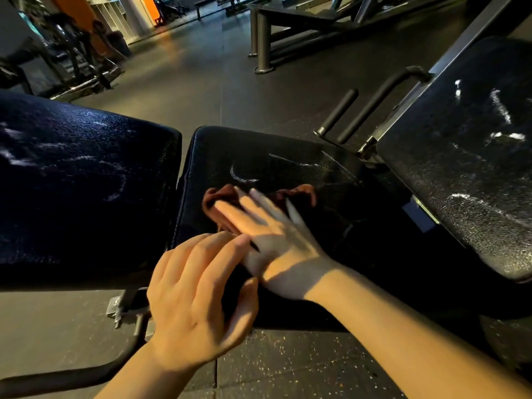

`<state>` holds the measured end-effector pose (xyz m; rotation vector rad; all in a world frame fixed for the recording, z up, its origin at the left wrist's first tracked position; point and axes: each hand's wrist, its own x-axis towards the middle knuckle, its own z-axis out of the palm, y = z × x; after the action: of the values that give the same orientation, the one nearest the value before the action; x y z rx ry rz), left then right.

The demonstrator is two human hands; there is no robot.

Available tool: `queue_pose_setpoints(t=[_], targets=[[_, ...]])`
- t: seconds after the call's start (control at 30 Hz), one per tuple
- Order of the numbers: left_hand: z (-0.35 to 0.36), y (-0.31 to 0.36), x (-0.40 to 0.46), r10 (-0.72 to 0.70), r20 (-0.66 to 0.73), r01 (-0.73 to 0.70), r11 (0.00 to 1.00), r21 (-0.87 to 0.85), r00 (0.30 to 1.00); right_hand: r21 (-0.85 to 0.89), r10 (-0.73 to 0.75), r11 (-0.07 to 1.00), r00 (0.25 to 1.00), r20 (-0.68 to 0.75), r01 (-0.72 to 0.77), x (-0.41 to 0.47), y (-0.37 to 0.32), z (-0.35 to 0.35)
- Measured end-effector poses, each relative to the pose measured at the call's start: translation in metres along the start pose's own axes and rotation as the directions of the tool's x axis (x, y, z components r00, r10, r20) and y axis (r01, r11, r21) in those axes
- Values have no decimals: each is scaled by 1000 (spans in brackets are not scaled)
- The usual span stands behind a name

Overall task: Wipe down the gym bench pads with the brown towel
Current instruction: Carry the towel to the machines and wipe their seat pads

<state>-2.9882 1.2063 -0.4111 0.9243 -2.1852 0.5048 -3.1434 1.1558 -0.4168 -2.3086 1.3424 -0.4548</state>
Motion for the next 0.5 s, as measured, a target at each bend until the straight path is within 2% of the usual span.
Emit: queue_pose_setpoints(t=[0.1,0.23,0.3,0.4,0.47,0.5], targets=[[-2,-1,-1,6,-8,-6,1000,-29,1000,19,-5,1000,998,-56,6,-10,7,5],[-3,-2,0,20,11,-20,1000,-3,1000,166,252,958,963,-98,-234,-25,48,5],[-4,-1,2,34,45,-36,998,47,998,175,429,896,899,-94,-409,-30,79,5],[-4,1,4,44,96,-55,991,121,994,135,660,749,748,-68,-649,-43,122,4],[-3,3,4,30,84,-42,988,146,996,121,736,675,676,-39,-728,-44,135,3],[-2,4,4,23,74,-34,987,155,997,108,745,664,666,-23,-739,-41,135,2]])
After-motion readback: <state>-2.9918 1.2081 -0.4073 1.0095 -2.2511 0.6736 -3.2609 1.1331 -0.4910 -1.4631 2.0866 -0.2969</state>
